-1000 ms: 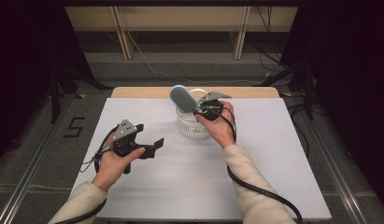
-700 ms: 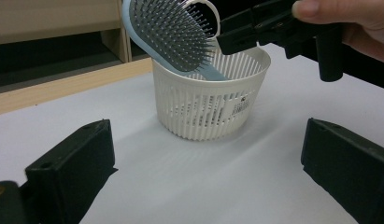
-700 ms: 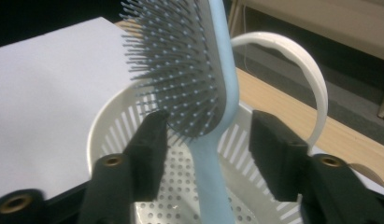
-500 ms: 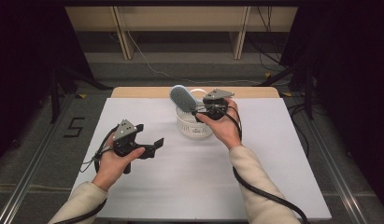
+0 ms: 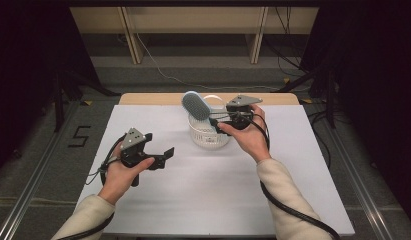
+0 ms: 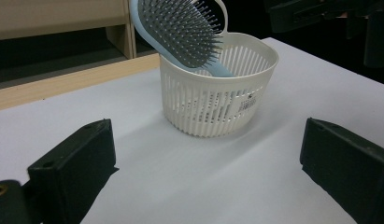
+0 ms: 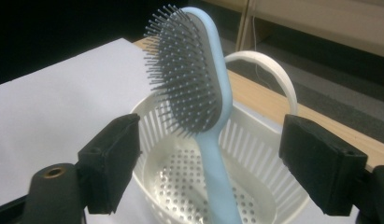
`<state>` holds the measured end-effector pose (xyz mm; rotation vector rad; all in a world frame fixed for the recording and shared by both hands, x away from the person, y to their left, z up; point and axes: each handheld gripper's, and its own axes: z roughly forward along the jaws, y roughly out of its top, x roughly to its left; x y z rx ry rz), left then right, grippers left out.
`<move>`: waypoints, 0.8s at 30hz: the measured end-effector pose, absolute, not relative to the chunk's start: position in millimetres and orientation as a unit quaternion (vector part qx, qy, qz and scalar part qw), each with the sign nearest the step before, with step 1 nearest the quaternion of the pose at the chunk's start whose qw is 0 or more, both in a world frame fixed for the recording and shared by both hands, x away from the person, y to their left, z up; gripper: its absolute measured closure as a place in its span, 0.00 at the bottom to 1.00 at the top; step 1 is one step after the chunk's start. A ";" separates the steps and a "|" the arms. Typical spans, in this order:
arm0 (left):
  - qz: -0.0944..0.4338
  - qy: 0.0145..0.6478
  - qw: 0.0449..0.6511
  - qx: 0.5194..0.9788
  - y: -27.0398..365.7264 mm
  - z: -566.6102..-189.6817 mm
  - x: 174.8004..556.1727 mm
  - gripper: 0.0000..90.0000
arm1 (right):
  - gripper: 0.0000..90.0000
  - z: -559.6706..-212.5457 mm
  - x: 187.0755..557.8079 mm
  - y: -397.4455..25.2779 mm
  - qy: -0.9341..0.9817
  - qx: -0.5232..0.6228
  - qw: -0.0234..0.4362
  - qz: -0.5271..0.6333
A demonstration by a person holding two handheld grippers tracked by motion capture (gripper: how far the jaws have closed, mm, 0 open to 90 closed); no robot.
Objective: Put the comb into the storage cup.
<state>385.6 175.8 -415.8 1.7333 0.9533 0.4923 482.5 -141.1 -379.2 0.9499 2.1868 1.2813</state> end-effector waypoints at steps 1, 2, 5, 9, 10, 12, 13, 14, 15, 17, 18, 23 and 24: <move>0.206 0.398 0.524 0.725 175.8 -415.8 385.6 0.03 | 0.22 -379.2 481.3 -143.0 0.788 0.343 0.214 0.463; 0.206 0.398 0.524 0.725 175.8 -415.8 385.6 0.03 | 0.22 -379.2 481.3 -143.0 0.788 0.343 0.214 0.463; 0.208 0.397 0.522 0.726 175.8 -416.0 385.6 0.03 | 0.20 -378.2 476.7 -150.1 0.789 0.341 0.212 0.466; 0.209 0.396 0.520 0.727 176.0 -416.4 385.7 0.03 | 0.19 -375.7 471.5 -157.3 0.786 0.340 0.213 0.471; 0.209 0.396 0.520 0.727 176.0 -416.5 385.7 0.02 | 0.19 -375.3 470.6 -158.4 0.786 0.339 0.213 0.471; 0.209 0.395 0.521 0.728 176.0 -416.5 385.6 0.02 | 0.18 -374.5 468.0 -161.7 0.787 0.337 0.213 0.471; 0.209 0.395 0.521 0.728 176.0 -416.4 385.6 0.02 | 0.18 -374.3 467.2 -162.7 0.787 0.337 0.213 0.471; 0.208 0.394 0.521 0.728 176.0 -416.4 385.6 0.02 | 0.18 -374.1 466.2 -164.0 0.787 0.337 0.213 0.471; 0.209 0.394 0.521 0.727 176.1 -416.3 385.5 0.02 | 0.18 -373.9 465.5 -165.5 0.787 0.337 0.216 0.470; 0.209 0.393 0.521 0.728 176.3 -416.3 385.4 0.02 | 0.18 -373.4 463.8 -168.1 0.787 0.337 0.216 0.470; 0.209 0.393 0.521 0.728 176.4 -416.3 385.3 0.02 | 0.18 -373.1 462.8 -169.4 0.787 0.335 0.218 0.470; 0.212 0.391 0.520 0.730 177.5 -416.2 385.0 0.01 | 0.17 -372.0 458.0 -175.2 0.789 0.329 0.221 0.469; 0.213 0.390 0.519 0.731 178.3 -416.4 384.6 0.01 | 0.17 -371.3 455.1 -179.6 0.788 0.327 0.223 0.471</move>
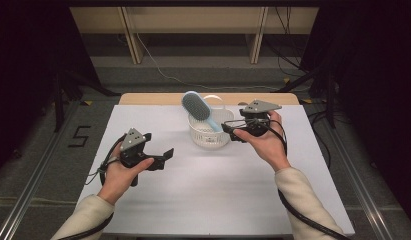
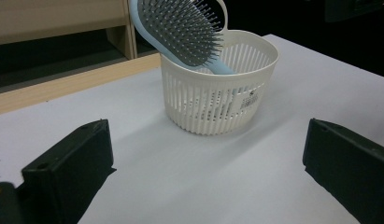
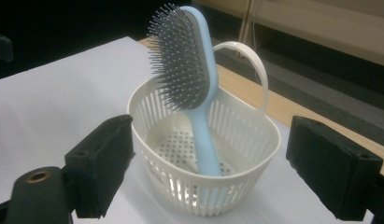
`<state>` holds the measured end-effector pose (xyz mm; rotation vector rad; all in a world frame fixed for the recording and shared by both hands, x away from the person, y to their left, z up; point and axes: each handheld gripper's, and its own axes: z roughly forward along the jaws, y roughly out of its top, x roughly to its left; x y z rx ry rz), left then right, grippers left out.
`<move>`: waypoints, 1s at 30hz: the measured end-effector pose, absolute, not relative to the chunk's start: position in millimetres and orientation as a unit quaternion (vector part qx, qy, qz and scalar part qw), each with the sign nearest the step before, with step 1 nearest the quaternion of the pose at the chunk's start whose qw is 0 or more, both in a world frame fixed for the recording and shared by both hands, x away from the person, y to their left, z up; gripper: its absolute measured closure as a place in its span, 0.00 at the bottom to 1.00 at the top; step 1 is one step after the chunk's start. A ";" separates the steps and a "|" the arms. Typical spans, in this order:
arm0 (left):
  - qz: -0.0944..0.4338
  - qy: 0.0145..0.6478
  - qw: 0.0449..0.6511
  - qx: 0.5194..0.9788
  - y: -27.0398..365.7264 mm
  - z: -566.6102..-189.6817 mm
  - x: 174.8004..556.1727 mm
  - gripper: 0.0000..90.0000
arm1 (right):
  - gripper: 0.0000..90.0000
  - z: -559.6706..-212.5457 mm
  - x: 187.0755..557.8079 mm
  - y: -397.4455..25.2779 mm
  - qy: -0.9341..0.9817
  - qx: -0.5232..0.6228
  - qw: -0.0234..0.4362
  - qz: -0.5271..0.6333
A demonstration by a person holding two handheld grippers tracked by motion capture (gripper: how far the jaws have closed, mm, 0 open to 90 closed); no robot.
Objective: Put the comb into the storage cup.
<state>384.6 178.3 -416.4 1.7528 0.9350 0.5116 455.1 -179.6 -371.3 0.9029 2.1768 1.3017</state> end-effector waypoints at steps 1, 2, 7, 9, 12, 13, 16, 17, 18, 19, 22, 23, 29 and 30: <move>0.213 0.390 0.519 0.731 178.3 -416.4 384.6 0.01 | 0.17 -371.2 454.0 -181.1 0.787 0.327 0.223 0.473; 0.215 0.389 0.517 0.732 179.5 -416.7 383.9 0.01 | 0.17 -371.0 452.6 -183.6 0.786 0.328 0.223 0.475; 0.220 0.390 0.515 0.731 182.5 -416.8 381.7 0.01 | 0.17 -369.4 444.4 -195.9 0.773 0.332 0.219 0.495; 0.221 0.388 0.515 0.732 183.1 -417.0 381.0 0.01 | 0.17 -368.2 440.9 -200.4 0.772 0.331 0.223 0.495; 0.222 0.387 0.513 0.734 183.9 -417.1 379.7 0.01 | 0.18 -367.7 435.6 -207.2 0.769 0.330 0.229 0.497; 0.223 0.387 0.513 0.733 184.2 -417.1 379.1 0.01 | 0.18 -368.0 433.2 -209.8 0.768 0.329 0.231 0.498; 0.225 0.386 0.512 0.733 185.2 -416.9 378.1 0.01 | 0.18 -369.5 427.6 -216.2 0.765 0.326 0.235 0.503; 0.227 0.386 0.512 0.734 186.5 -416.6 377.0 0.01 | 0.18 -370.9 423.4 -222.5 0.764 0.328 0.238 0.502; 0.227 0.385 0.512 0.734 187.1 -416.6 376.6 0.01 | 0.18 -371.4 421.4 -225.6 0.764 0.329 0.238 0.501; 0.227 0.386 0.512 0.733 187.8 -416.8 376.1 0.01 | 0.18 -371.9 419.4 -228.5 0.763 0.330 0.239 0.501; 0.228 0.386 0.510 0.734 189.8 -417.3 374.8 0.01 | 0.18 -373.0 413.7 -235.9 0.763 0.333 0.241 0.500; 0.228 0.386 0.509 0.735 190.5 -417.7 374.3 0.01 | 0.18 -373.2 412.3 -237.5 0.763 0.333 0.242 0.499; 0.231 0.386 0.507 0.735 192.9 -417.8 372.3 0.01 | 0.18 -374.4 403.3 -247.8 0.763 0.332 0.246 0.497; 0.233 0.386 0.505 0.736 193.4 -417.7 372.1 0.01 | 0.18 -374.7 402.0 -249.1 0.763 0.332 0.246 0.497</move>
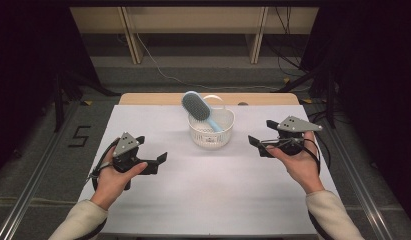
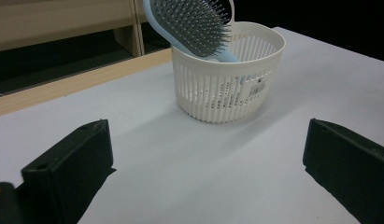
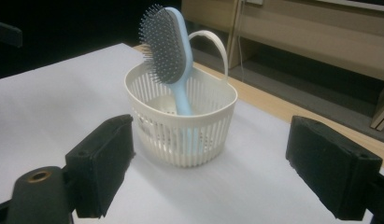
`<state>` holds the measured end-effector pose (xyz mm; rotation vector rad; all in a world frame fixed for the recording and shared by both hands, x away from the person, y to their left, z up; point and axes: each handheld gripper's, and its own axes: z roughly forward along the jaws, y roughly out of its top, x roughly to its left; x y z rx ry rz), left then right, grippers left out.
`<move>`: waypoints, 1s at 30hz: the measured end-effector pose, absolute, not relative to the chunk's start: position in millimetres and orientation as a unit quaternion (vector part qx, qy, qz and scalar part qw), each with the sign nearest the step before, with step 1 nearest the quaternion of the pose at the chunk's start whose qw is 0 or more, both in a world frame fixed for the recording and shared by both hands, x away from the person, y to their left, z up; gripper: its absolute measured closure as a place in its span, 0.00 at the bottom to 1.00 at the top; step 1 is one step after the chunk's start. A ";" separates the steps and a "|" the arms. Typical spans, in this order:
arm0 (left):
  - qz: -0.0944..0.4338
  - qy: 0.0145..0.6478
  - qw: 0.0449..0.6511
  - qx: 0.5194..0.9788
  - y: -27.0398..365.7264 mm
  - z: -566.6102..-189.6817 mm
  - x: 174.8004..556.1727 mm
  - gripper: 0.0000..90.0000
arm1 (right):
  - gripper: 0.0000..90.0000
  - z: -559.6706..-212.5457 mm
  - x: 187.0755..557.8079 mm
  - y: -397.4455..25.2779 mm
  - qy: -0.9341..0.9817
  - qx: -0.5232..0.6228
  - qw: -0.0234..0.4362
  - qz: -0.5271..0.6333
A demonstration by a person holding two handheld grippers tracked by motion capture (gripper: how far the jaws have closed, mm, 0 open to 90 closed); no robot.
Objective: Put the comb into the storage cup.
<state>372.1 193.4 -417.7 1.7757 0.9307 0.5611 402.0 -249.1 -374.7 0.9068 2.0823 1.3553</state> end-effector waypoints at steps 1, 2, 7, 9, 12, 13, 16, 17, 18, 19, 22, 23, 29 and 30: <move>0.234 0.385 0.504 0.736 193.8 -417.7 371.7 0.01 | 0.17 -374.9 400.4 -250.3 0.763 0.333 0.247 0.495; 0.235 0.386 0.504 0.736 194.1 -417.5 371.3 0.01 | 0.17 -375.3 399.2 -251.4 0.763 0.332 0.248 0.495; 0.238 0.383 0.504 0.737 196.2 -417.6 369.8 0.01 | 0.17 -377.5 392.3 -257.5 0.763 0.332 0.250 0.494; 0.237 0.382 0.504 0.738 197.0 -418.0 369.2 0.01 | 0.17 -378.9 390.2 -260.4 0.763 0.331 0.252 0.494; 0.238 0.381 0.504 0.737 197.5 -417.8 368.3 0.01 | 0.17 -381.3 387.3 -264.4 0.764 0.330 0.256 0.492; 0.239 0.381 0.504 0.738 197.7 -417.7 367.8 0.01 | 0.18 -381.8 386.6 -265.5 0.764 0.330 0.256 0.492; 0.239 0.379 0.504 0.738 198.6 -418.0 366.5 0.01 | 0.17 -383.1 382.6 -270.6 0.764 0.330 0.257 0.491; 0.240 0.379 0.503 0.739 199.0 -418.2 366.0 0.01 | 0.17 -383.7 381.4 -272.4 0.763 0.331 0.258 0.492; 0.240 0.378 0.502 0.739 199.3 -418.4 365.8 0.01 | 0.17 -384.3 380.0 -274.1 0.763 0.332 0.256 0.492; 0.240 0.378 0.503 0.740 199.6 -418.8 365.4 0.01 | 0.18 -385.0 379.0 -275.5 0.763 0.333 0.256 0.492; 0.240 0.378 0.503 0.740 200.5 -419.2 364.7 0.01 | 0.18 -388.7 374.6 -281.1 0.763 0.335 0.255 0.491; 0.240 0.377 0.502 0.741 200.9 -419.2 364.2 0.00 | 0.18 -389.7 373.4 -282.4 0.763 0.337 0.254 0.490; 0.241 0.374 0.500 0.743 201.5 -421.4 362.5 0.00 | 0.18 -398.3 363.3 -292.4 0.761 0.345 0.254 0.488; 0.241 0.374 0.500 0.743 201.8 -421.5 362.4 0.00 | 0.18 -399.5 361.8 -293.5 0.760 0.346 0.253 0.488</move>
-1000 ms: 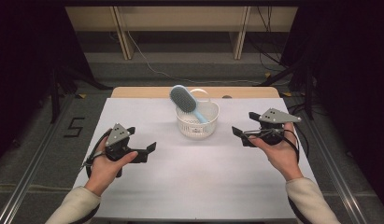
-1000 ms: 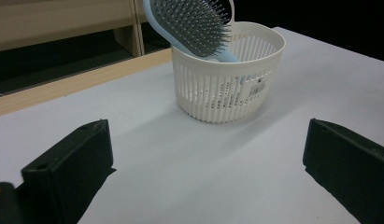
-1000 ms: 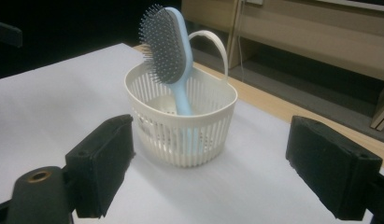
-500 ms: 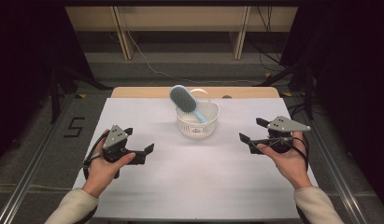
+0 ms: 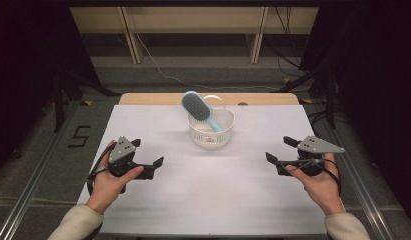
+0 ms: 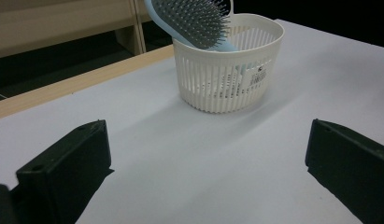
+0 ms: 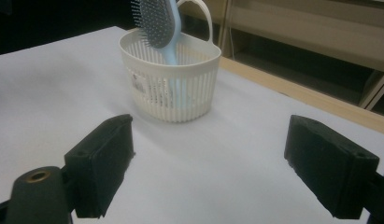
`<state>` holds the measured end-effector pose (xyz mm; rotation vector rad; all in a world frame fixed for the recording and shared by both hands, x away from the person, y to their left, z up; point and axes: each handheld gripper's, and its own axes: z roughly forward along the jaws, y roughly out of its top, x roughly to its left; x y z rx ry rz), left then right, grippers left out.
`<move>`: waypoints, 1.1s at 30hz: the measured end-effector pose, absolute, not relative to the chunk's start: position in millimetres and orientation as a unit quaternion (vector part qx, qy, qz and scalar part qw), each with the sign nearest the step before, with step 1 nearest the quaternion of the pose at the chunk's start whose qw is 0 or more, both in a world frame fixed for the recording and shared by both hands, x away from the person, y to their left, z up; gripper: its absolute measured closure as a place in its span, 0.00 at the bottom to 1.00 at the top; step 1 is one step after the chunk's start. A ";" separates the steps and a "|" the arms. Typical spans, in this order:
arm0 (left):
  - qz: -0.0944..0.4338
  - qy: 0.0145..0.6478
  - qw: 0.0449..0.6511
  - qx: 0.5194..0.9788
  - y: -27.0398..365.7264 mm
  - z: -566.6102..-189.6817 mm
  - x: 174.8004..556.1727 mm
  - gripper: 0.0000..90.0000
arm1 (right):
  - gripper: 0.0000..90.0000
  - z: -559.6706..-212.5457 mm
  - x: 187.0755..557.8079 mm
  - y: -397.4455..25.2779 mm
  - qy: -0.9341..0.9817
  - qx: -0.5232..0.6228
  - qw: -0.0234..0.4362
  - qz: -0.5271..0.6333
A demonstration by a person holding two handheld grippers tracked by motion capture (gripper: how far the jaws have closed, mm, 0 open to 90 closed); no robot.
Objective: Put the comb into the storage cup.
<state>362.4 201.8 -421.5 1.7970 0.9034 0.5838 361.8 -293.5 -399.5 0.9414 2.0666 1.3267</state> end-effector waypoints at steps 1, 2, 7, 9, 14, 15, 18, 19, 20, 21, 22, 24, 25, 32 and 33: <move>0.241 0.373 0.500 0.743 202.1 -421.7 362.2 0.00 | 0.18 -400.8 360.4 -294.5 0.760 0.348 0.252 0.488; 0.242 0.373 0.499 0.744 202.3 -421.8 361.9 0.00 | 0.18 -402.2 359.0 -295.3 0.760 0.348 0.251 0.488; 0.240 0.373 0.498 0.745 203.5 -424.3 360.2 0.00 | 0.18 -410.0 352.9 -299.5 0.761 0.352 0.248 0.485; 0.244 0.372 0.495 0.747 204.1 -425.5 359.4 0.00 | 0.18 -413.2 350.6 -301.8 0.761 0.354 0.250 0.483; 0.242 0.372 0.493 0.748 204.9 -427.5 359.0 0.00 | 0.19 -420.6 345.0 -307.5 0.761 0.362 0.248 0.477; 0.243 0.372 0.493 0.748 204.8 -427.7 359.0 0.00 | 0.19 -421.7 343.9 -308.2 0.761 0.364 0.246 0.477; 0.243 0.372 0.491 0.749 204.1 -428.6 359.0 0.00 | 0.19 -424.5 341.4 -309.5 0.762 0.365 0.245 0.475; 0.243 0.372 0.490 0.750 203.8 -429.1 359.1 0.00 | 0.19 -425.3 341.0 -309.6 0.763 0.365 0.245 0.474; 0.242 0.372 0.490 0.751 203.3 -429.7 359.3 0.00 | 0.19 -426.0 340.5 -309.5 0.764 0.366 0.244 0.473; 0.242 0.371 0.489 0.751 202.8 -430.2 359.3 0.00 | 0.19 -426.8 340.6 -309.4 0.764 0.366 0.244 0.473; 0.241 0.371 0.488 0.752 202.3 -430.7 359.3 0.00 | 0.19 -427.5 340.6 -309.3 0.765 0.365 0.243 0.472; 0.243 0.372 0.487 0.752 202.0 -431.1 359.2 0.00 | 0.19 -428.5 340.8 -308.6 0.765 0.366 0.243 0.471; 0.243 0.372 0.487 0.752 202.2 -431.3 359.3 0.00 | 0.19 -428.9 340.8 -308.2 0.765 0.366 0.242 0.472; 0.241 0.371 0.489 0.752 202.0 -432.0 360.5 0.00 | 0.19 -428.7 339.0 -308.6 0.763 0.365 0.244 0.475; 0.240 0.370 0.488 0.753 201.7 -432.2 360.6 0.00 | 0.19 -428.9 338.8 -308.6 0.763 0.364 0.244 0.474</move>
